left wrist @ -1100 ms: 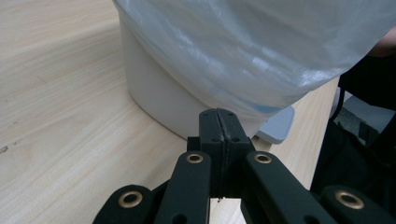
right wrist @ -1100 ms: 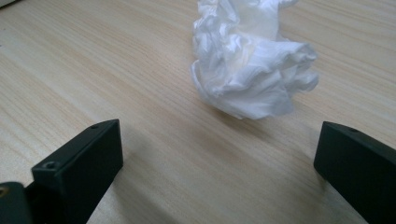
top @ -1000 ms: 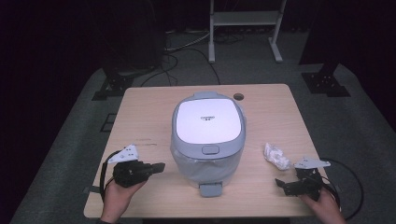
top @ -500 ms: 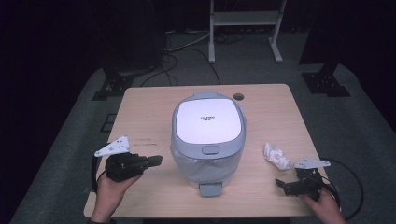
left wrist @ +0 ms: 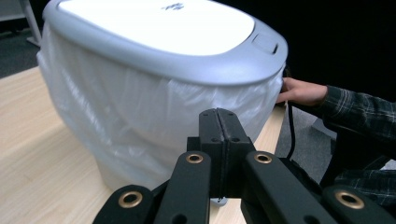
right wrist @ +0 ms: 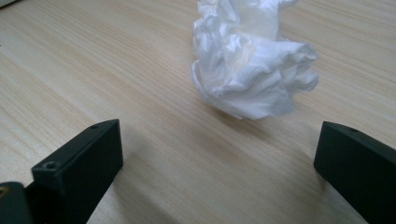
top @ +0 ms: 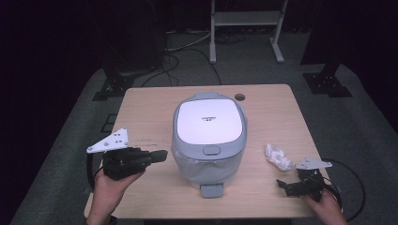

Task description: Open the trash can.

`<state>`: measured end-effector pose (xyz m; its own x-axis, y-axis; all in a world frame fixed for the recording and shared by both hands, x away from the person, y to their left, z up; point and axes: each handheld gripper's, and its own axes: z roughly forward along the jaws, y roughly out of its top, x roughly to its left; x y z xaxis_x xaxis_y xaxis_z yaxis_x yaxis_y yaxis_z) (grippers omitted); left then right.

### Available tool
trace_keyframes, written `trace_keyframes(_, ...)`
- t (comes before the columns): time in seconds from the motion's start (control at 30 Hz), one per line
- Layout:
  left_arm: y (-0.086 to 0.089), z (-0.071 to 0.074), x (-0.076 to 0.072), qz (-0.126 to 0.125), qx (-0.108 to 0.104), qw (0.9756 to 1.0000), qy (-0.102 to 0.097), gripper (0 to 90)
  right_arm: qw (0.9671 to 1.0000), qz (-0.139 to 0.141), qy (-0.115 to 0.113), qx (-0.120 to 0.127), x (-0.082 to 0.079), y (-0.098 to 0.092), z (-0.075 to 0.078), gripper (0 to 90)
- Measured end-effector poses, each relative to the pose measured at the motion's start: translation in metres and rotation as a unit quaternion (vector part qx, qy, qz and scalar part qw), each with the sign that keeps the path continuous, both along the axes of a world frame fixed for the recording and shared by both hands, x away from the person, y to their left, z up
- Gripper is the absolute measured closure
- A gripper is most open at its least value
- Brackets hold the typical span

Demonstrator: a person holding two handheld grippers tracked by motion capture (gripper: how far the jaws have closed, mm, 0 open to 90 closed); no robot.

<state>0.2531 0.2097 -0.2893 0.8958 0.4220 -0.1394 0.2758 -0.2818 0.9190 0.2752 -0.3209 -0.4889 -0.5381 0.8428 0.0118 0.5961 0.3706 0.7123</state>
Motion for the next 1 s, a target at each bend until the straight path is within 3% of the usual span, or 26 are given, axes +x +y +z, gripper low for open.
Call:
trace_keyframes(0.23,-0.019,0.016,-0.002,-0.023,-0.011,0.9995,-0.016,90.0,1.0000,0.000,0.000,0.000,0.000,0.000,0.000,0.2)
trace_keyframes(1.0,-0.074,0.023,0.010,-0.059,-0.001,0.9979,-0.029,90.0,1.0000,0.000,0.000,0.000,0.000,0.000,0.000,0.2)
